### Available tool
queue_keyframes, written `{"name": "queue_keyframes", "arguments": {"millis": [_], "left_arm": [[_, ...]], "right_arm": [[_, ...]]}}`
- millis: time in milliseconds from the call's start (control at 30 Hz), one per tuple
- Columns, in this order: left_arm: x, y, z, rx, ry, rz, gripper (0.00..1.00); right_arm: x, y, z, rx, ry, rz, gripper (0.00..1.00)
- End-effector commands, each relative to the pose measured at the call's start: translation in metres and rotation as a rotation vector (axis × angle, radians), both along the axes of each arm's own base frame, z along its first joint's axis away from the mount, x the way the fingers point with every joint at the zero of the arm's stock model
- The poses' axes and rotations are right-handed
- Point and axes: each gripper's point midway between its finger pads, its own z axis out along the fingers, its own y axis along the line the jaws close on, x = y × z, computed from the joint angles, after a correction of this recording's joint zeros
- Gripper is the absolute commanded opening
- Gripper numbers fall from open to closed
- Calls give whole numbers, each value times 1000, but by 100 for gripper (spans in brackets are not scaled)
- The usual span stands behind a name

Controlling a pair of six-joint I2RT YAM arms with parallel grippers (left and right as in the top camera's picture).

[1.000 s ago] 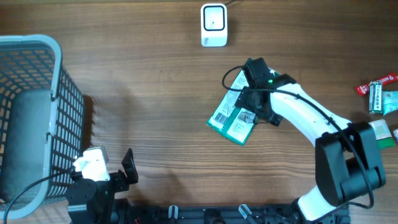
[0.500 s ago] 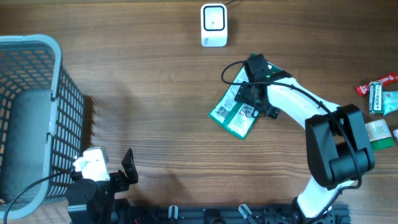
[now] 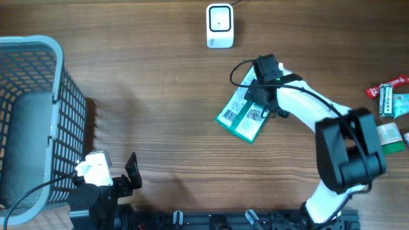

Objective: Scan the item barcode
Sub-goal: 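Lift the gloves pack with the right gripper and rotate it upright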

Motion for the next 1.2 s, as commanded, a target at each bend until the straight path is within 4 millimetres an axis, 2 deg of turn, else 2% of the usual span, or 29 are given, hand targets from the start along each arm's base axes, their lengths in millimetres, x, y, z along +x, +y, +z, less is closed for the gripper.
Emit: {"name": "queue_keyframes", "arguments": {"millis": [0,33,100,133,167,200,233,300,400,500,533,567,667,733,767,800,833,900,933,1033,1167], "left_arm": [[0,-2,-1,-8,-4,-7,100],[0,-2,-1,-8,-4,-7,100],[0,-2,-1,-8,-5,-7,100],[0,-2,-1,-8,-4,-7,100],[0,-2,-1,-8,-5,-7,100],[0,-2,-1,-8,-5,-7,100],[0,-2,-1,-8,-4,-7,100],[0,-2,-1,-8,-4,-7,100],[0,-2,-1,-8,-4,-7,100],[0,-2,-1,-8,-4,-7,100],[0,-2,-1,-8,-4,-7,100],[0,-2,-1,-8,-4,-7,100],[0,-2,-1,-8,-4,-7,100],[0,-2,-1,-8,-4,-7,100],[0,-2,-1,-8,-4,-7,100],[0,-2,-1,-8,-4,-7,100],[0,-2,-1,-8,-5,-7,100],[0,-2,-1,-8,-4,-7,100],[0,-2,-1,-8,-4,-7,100],[0,-2,-1,-8,-4,-7,100],[0,-2,-1,-8,-4,-7,100]], "right_arm": [[-12,-16,-31,-53,80,-26,84],[-17,-18,-36,-60,107,-26,69],[-25,-18,-42,-60,146,-23,52],[-30,-16,-46,-44,162,-20,38],[-31,-15,-47,-39,164,-20,16],[-29,-15,-46,-38,158,-19,4],[-26,-14,-43,-33,145,-20,4],[-16,-11,-21,-19,96,-19,4],[-4,-7,37,9,3,-20,4],[-3,-12,97,19,-125,-29,4],[-4,-15,108,12,-153,-34,6],[-4,-15,110,12,-158,-33,8],[-14,-14,84,7,-85,-25,11],[-21,-7,66,21,-31,-2,20],[-23,-6,61,15,-14,3,29],[-24,-4,57,4,-2,34,49],[-24,-3,56,-4,2,60,79],[-24,-5,55,-12,6,78,93],[-24,-6,55,-12,7,74,97],[-32,-10,47,-11,26,31,97],[-36,-6,18,28,-11,73,96]]}}
